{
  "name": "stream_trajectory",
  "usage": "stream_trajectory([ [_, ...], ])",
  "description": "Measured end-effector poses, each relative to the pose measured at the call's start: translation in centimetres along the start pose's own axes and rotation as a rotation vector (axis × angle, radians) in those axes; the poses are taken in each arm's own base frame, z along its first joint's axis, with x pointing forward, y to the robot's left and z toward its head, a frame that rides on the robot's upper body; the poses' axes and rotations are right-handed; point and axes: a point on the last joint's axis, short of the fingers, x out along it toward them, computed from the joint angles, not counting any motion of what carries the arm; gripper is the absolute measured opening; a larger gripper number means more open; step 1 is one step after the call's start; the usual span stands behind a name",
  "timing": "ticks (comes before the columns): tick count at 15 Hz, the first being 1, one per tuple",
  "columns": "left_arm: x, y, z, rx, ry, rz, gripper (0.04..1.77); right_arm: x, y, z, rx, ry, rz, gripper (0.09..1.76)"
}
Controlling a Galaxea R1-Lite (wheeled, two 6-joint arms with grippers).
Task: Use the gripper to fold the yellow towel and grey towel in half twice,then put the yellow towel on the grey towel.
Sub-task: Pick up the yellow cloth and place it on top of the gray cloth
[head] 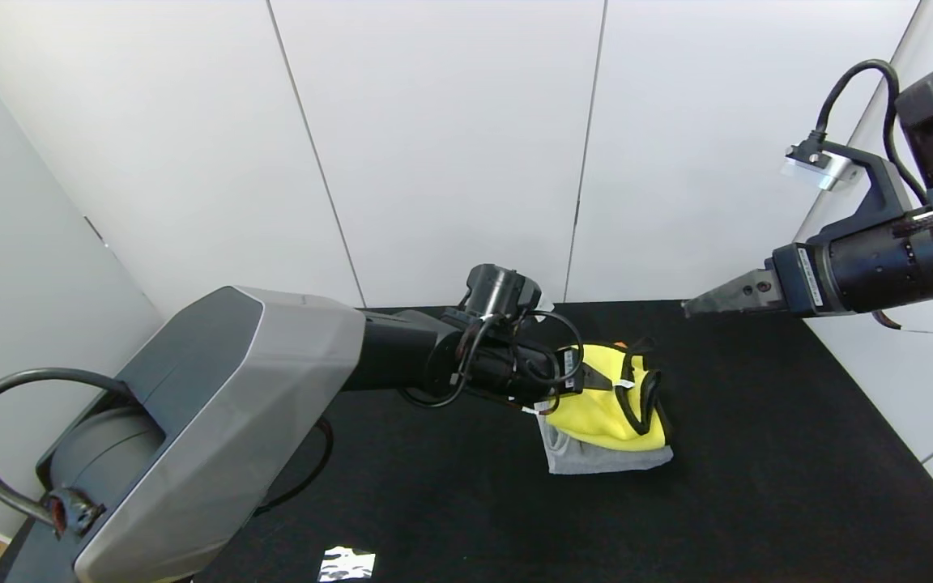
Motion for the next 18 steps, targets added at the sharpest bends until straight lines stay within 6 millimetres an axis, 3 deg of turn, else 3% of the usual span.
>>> stream_trajectory([
  [5,-1.4,-0.6,-0.1,0.024,0.028,0.021,1.44,0.2,0.0,0.0,0.001,0.005,0.0,1.71],
  [10,-3.0,-1.5,0.1,0.069,0.034,0.086,1.57,0.3,0.0,0.0,0.001,0.008,0.002,1.71],
  [18,-8.1,-3.8,1.2,0.258,-0.052,0.356,1.66,0.6,-0.1,-0.1,0.001,0.015,0.001,1.71],
])
